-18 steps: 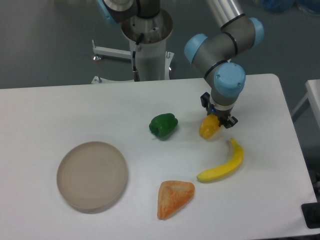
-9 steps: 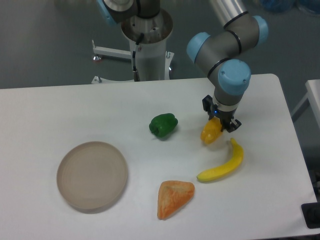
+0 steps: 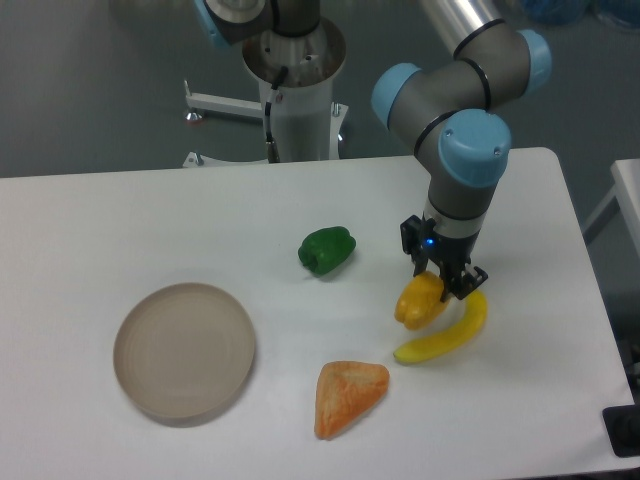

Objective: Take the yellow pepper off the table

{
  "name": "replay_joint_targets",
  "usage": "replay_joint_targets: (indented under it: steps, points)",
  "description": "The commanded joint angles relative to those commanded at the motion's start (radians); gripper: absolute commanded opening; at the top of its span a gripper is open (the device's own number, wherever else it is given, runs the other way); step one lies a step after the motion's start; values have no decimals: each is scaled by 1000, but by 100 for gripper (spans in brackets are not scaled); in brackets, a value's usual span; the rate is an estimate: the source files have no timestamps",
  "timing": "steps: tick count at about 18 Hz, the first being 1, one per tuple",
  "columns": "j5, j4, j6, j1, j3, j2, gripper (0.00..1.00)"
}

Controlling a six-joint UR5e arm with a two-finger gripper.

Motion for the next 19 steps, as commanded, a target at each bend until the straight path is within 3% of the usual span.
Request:
replay_joint_targets:
  steps: [19]
  points:
    - [2,15,0,-6,6,-12,45]
